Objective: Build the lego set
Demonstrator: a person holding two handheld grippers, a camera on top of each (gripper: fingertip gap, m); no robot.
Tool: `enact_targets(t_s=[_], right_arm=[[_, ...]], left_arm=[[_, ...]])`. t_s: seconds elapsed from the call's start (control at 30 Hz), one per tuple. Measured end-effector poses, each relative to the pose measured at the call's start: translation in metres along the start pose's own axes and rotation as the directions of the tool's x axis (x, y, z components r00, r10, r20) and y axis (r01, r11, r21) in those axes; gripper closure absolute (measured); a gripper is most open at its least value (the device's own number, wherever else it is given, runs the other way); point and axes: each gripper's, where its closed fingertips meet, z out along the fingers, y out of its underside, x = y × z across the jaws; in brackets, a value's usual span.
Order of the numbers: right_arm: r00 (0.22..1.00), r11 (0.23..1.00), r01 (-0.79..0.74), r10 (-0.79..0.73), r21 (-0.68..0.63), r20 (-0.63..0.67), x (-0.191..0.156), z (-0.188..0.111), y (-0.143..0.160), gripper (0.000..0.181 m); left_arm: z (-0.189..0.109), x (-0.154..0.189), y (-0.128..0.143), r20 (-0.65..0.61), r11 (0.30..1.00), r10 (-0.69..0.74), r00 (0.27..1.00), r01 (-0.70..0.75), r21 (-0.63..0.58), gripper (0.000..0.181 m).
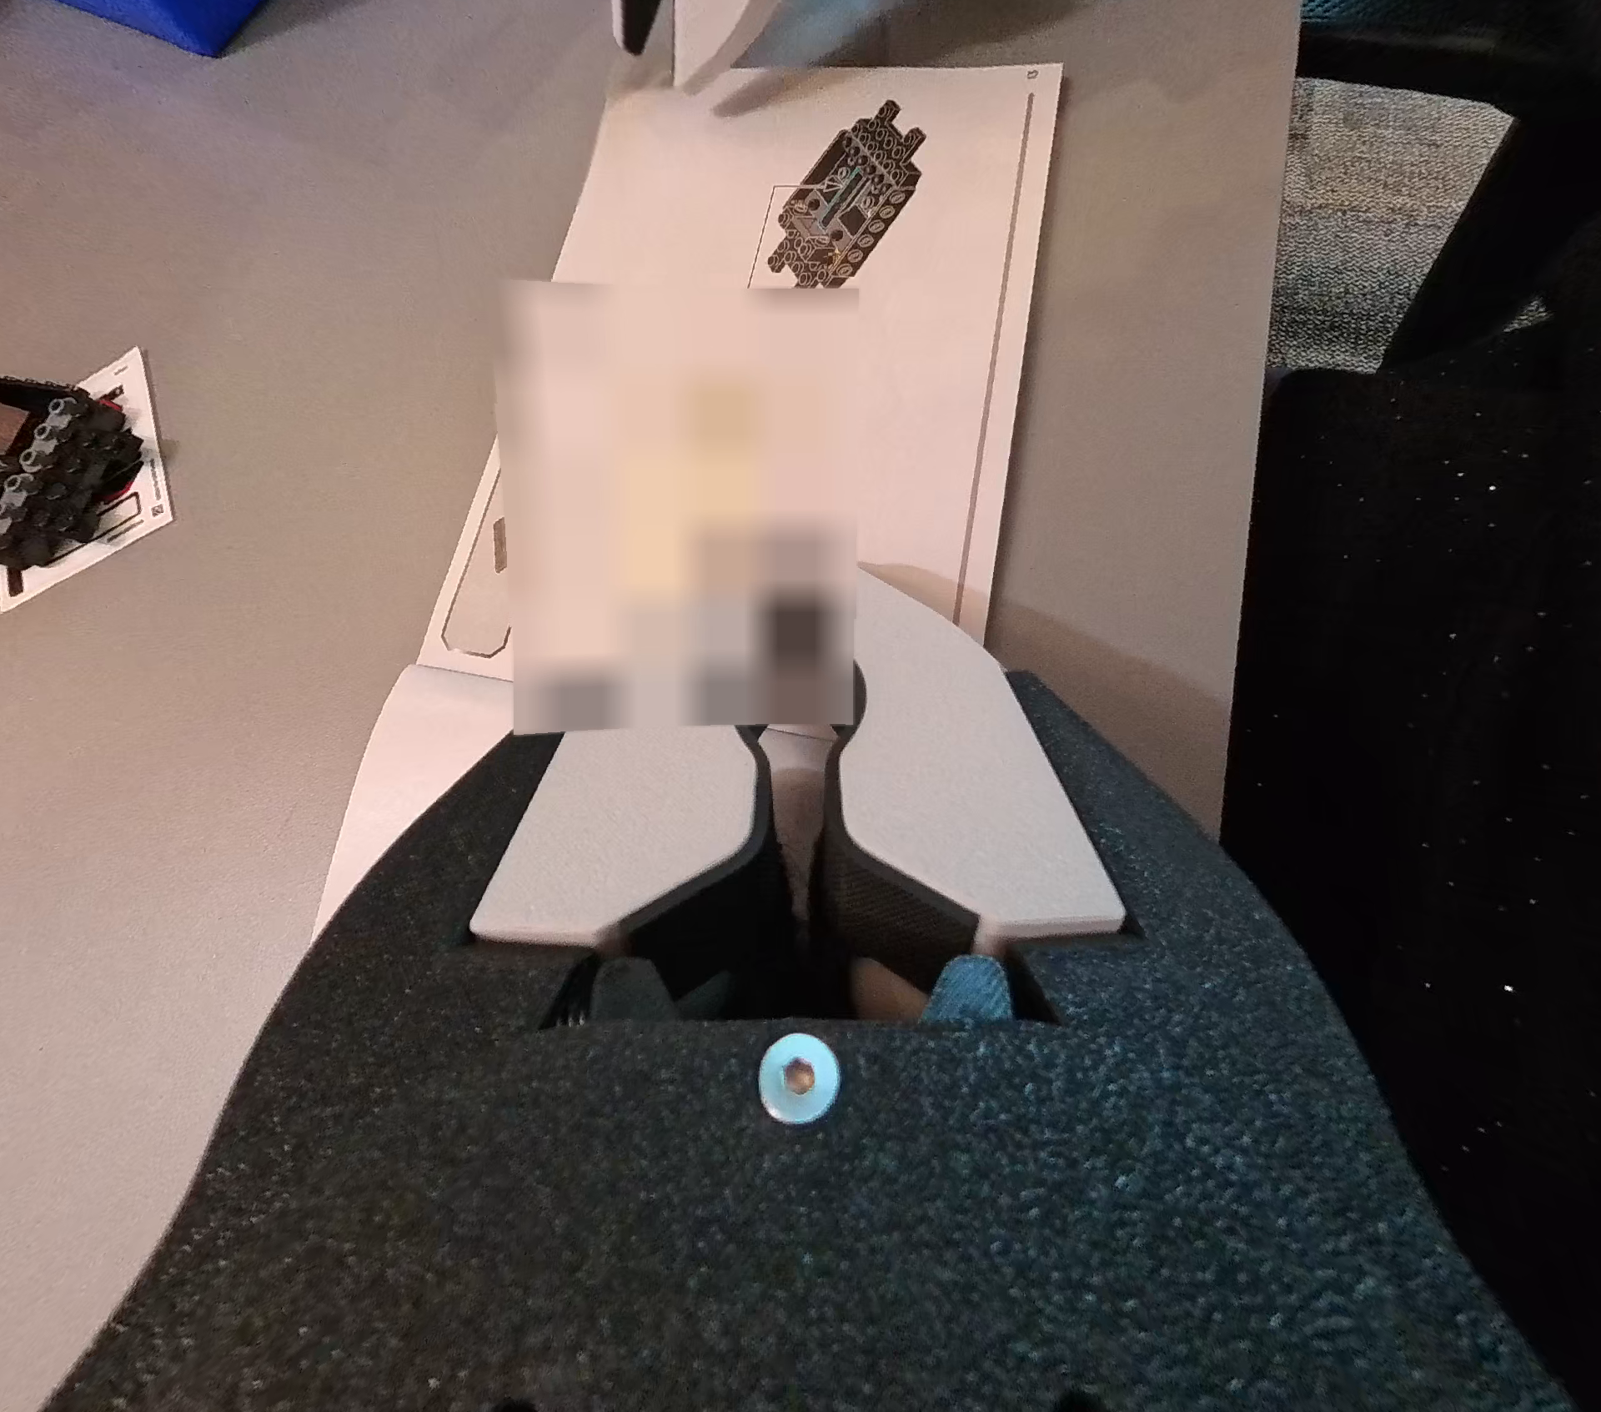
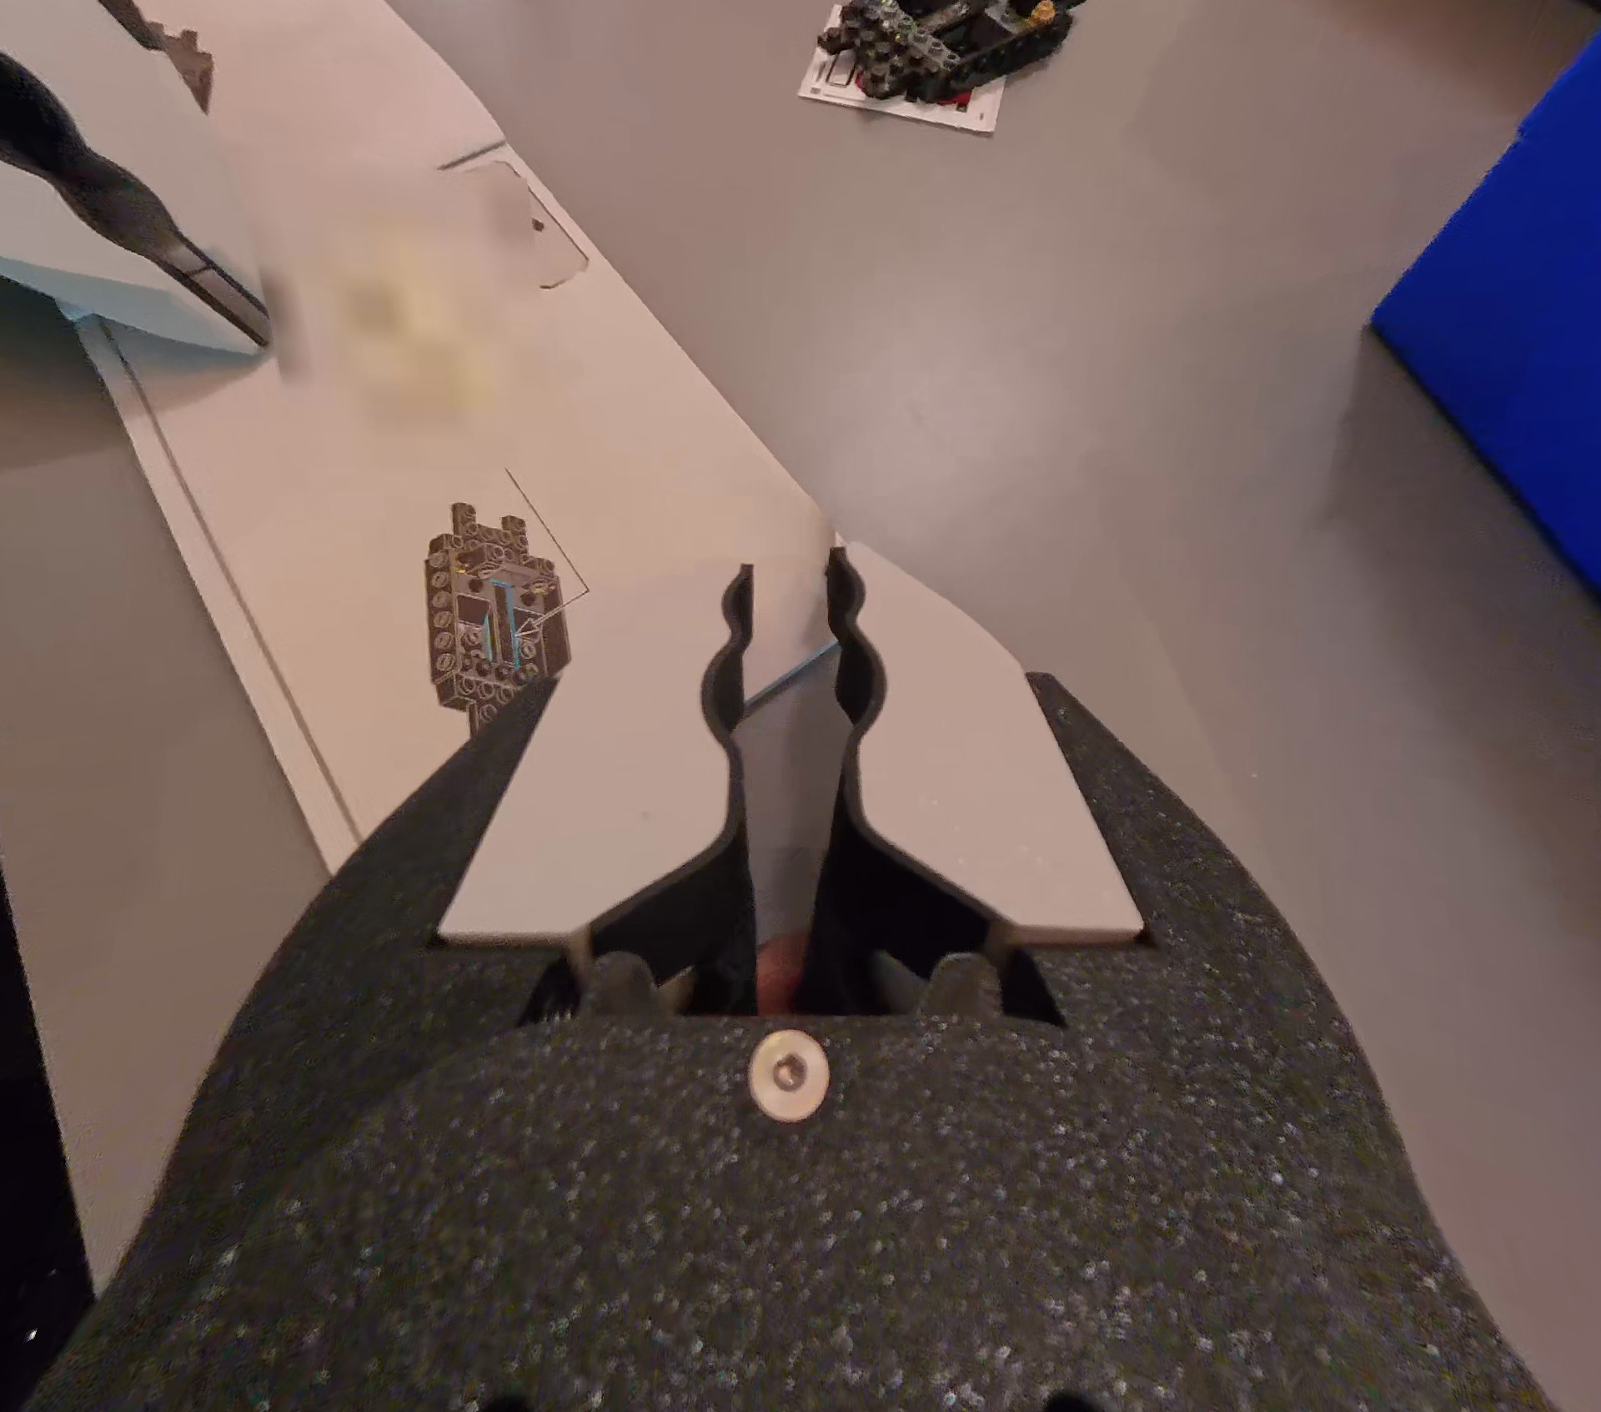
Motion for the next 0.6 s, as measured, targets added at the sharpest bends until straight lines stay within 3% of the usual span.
enact_targets(t_s=[0.27, 0.37, 0.47, 0.53, 0.6], right_arm=[[0.993, 0.997, 0.068, -0.072, -0.046, -0.094, 0.009, 0.003, 0.005, 0.173], [0.991, 0.994, 0.085, -0.091, -0.063, -0.101, 0.011, 0.004, 0.006, 0.181], [0.988, 0.993, 0.118, -0.119, -0.015, -0.094, 0.007, -0.003, -0.006, 0.181], [0.987, 0.987, 0.148, -0.144, 0.060, -0.069, -0.002, -0.013, -0.022, 0.181], [0.981, 0.971, 0.193, -0.188, 0.140, -0.050, -0.014, -0.025, -0.039, 0.181]], left_arm=[[0.000, 0.000, 0.000, 0.005, 1.000, 0.005, 1.000, -0.005, 0.002, 0.175], [-0.004, 0.004, -0.004, -0.036, 1.000, 0.010, 0.999, -0.009, 0.028, 0.162], [-0.020, -0.013, -0.023, -0.023, 0.998, 0.005, 1.000, -0.004, 0.070, 0.136], [-0.026, -0.025, -0.042, -0.028, 0.993, 0.032, 0.999, -0.029, 0.112, 0.133], [-0.023, -0.039, -0.063, -0.013, 0.983, 0.074, 0.997, -0.071, 0.166, 0.141]])
